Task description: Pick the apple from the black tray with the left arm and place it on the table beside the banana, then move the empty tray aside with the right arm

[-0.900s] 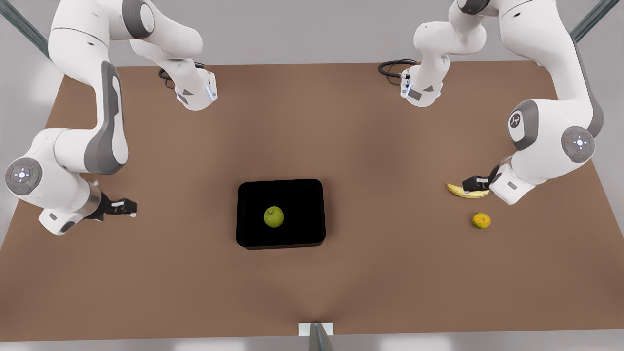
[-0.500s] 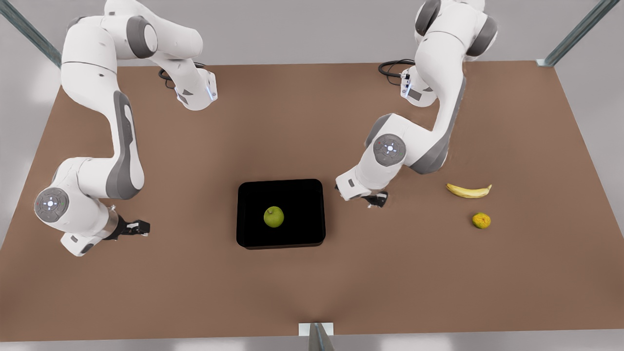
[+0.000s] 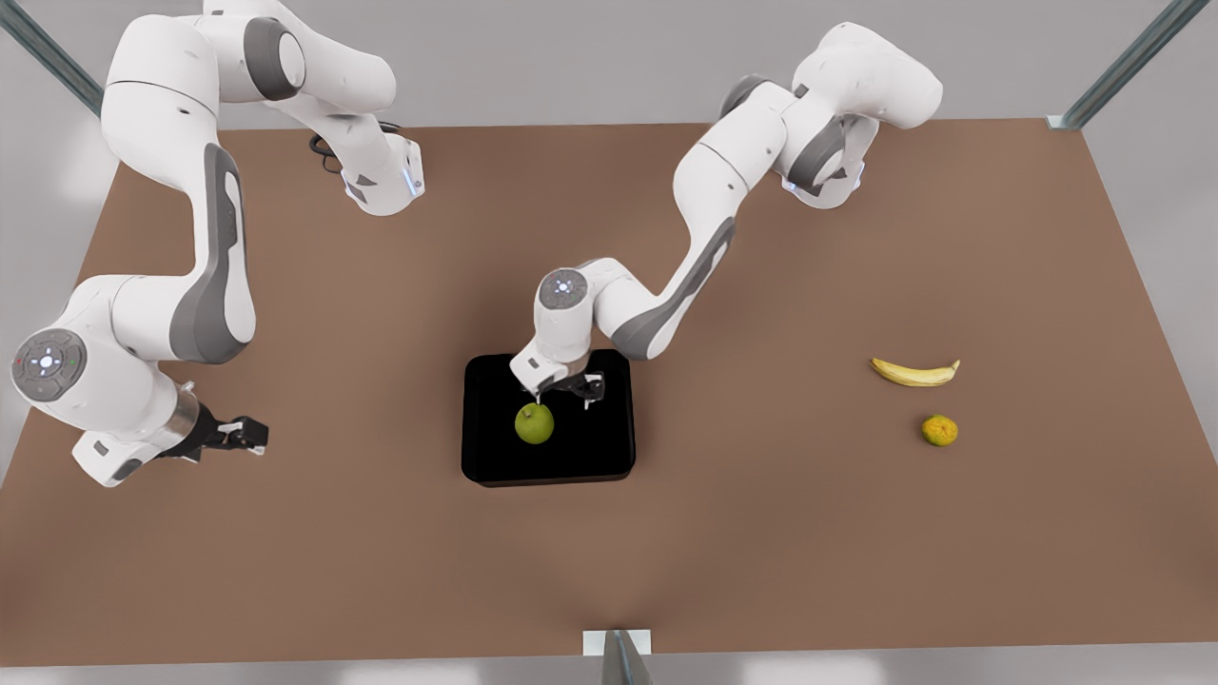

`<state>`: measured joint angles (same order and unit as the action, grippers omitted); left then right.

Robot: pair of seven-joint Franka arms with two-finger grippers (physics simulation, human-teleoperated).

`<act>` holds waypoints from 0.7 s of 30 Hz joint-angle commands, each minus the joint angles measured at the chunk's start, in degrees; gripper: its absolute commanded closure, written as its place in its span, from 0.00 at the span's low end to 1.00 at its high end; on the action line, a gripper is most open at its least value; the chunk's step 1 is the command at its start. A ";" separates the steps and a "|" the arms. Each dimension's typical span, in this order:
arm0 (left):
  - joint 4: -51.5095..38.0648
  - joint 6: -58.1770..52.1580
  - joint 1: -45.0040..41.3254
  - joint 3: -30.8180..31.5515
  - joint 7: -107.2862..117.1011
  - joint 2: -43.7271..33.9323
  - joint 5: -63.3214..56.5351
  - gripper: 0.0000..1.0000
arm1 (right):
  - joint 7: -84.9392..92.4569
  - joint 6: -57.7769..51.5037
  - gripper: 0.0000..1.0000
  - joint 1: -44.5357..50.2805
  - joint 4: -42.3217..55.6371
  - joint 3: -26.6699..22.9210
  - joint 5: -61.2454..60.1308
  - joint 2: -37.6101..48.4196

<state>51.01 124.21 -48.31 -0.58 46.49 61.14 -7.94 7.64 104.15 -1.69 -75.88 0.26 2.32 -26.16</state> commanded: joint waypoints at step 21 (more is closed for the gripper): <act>-6.72 15.63 -4.77 -3.90 21.98 9.87 -5.78 0.00 | -0.43 -1.05 0.00 -0.07 0.03 0.00 -0.03 -0.03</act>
<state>44.33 138.97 -52.95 -4.47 62.18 71.02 -13.38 7.30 103.15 -1.76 -75.88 0.27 2.34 -26.27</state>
